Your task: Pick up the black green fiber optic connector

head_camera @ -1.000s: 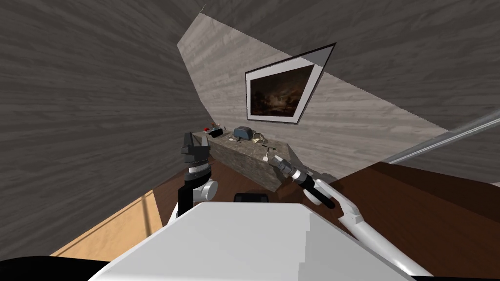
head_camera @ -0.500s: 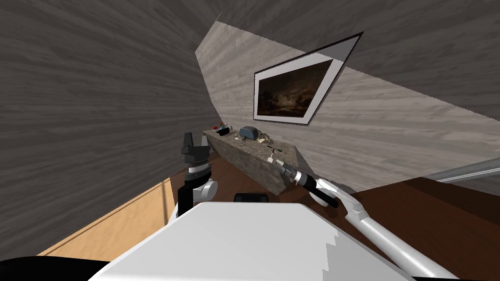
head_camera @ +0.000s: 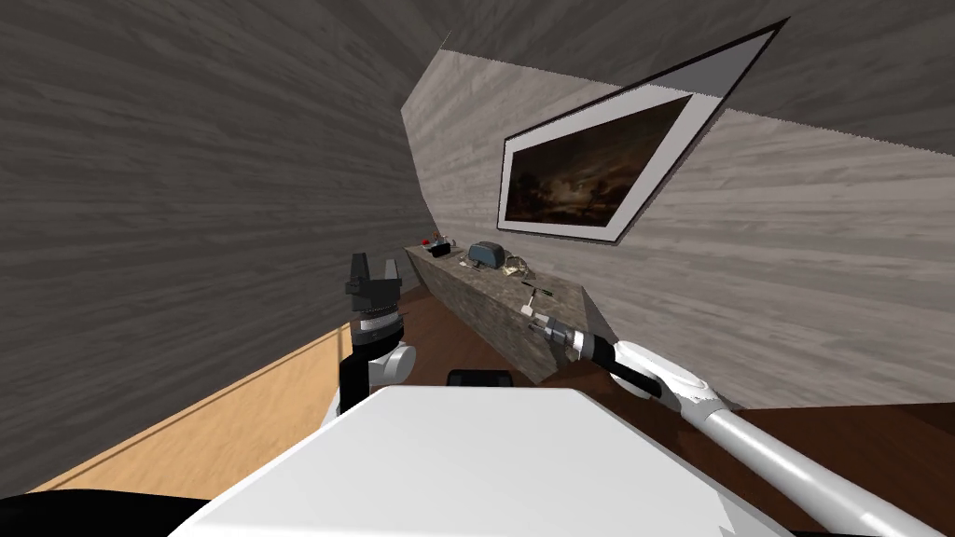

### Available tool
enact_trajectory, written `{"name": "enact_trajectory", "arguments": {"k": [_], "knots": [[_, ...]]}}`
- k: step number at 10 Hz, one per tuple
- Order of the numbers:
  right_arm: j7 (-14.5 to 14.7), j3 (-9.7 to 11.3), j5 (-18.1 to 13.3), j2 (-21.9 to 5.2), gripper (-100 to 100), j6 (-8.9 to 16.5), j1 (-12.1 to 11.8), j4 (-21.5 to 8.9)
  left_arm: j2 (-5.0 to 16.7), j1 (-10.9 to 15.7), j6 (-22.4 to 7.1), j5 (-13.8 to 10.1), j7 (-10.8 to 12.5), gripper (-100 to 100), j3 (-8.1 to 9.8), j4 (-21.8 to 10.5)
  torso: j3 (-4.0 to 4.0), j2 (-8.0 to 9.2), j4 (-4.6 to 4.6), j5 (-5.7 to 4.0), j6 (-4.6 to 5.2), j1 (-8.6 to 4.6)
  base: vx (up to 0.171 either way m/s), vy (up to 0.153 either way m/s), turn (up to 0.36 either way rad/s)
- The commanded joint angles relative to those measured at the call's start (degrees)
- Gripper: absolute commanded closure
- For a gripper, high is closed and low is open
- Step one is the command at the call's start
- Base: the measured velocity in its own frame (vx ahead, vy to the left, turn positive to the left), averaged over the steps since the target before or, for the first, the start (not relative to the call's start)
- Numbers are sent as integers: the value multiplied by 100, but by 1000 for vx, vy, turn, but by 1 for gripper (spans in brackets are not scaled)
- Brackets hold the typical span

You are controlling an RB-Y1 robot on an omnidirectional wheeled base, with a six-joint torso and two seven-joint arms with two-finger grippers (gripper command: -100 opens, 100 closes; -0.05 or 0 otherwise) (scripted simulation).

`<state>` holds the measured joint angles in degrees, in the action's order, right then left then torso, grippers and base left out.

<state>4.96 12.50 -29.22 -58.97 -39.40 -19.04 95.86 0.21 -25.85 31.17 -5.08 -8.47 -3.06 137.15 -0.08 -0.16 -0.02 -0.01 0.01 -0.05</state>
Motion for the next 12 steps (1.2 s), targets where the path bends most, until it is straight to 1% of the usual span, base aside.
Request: {"name": "enact_trajectory", "arguments": {"k": [1, 2, 3, 4, 5, 6, 7, 8, 9, 10, 11, 12], "knots": [[-2, 103, -77, -181, -100, -15, 70, -219, 0, 0, 0, 0, 0, 0, 0, 0, 0, 0, 0, 0, 0, 0, 21, 6, 154], [-32, 236, -181, -429, -100, -49, 124, -374, 0, -1, 0, 0, 0, 0, 1, 0, 0, 0, 0, 0, 6, -2, 30, 13, 263], [-32, 236, -181, -484, -100, -49, 124, -516, 0, 0, 0, 0, 0, 0, 0, 0, -2, -4, -1, 0, 1, -1, 29, 4, 161], [-63, 370, -276, -680, -100, -85, 176, -735, 0, -1, 0, 0, 0, 0, 1, 0, -3, -4, -1, -1, 6, -2, 37, 7, 296], [-63, 370, -276, -778, -100, -85, 176, -814, 0, 0, 0, 0, 0, 0, 0, 0, -5, -8, -2, 0, 0, -2, 33, 4, 177], [-94, 503, -362, -966, -100, -123, 227, -1108, 0, -1, 0, 0, 0, 0, 1, 0, -4, -6, -2, -1, 6, -2, 41, 21, 284], [-94, 503, -362, -1064, -100, -123, 227, -1110, 0, -1, 0, 0, 0, 0, 0, 0, -5, -9, -2, 1, 2, 3, 36, 9, 124], [-124, 635, -440, -1298, -100, -161, 277, -1392, 0, -1, 0, 0, 0, 0, 1, 1, -4, -6, -1, 1, 8, 2, 40, 17, 244], [-124, 635, -440, -1340, -100, -161, 277, -1402, 0, -1, 0, 0, 0, 0, 0, 0, -5, -9, -2, 1, 2, 5, 39, 9, 161], [-155, 767, -510, -1600, -100, -200, 322, -1538, 0, -1, 0, 0, 0, 0, 1, 1, -4, -7, -2, 1, 8, 3, 44, 13, 267], [-155, 767, -510, -1604, -100, -200, 322, -1687, 0, -1, 0, 0, 0, 0, 0, 0, -6, -11, -2, 1, 1, 4, 43, 7, 147], [-185, 899, -572, -1853, -100, -240, 363, -1842, 0, -2, 0, 0, 0, 0, 1, 1, -5, -8, -2, 0, 10, 3, 57, 23, 213]]}}
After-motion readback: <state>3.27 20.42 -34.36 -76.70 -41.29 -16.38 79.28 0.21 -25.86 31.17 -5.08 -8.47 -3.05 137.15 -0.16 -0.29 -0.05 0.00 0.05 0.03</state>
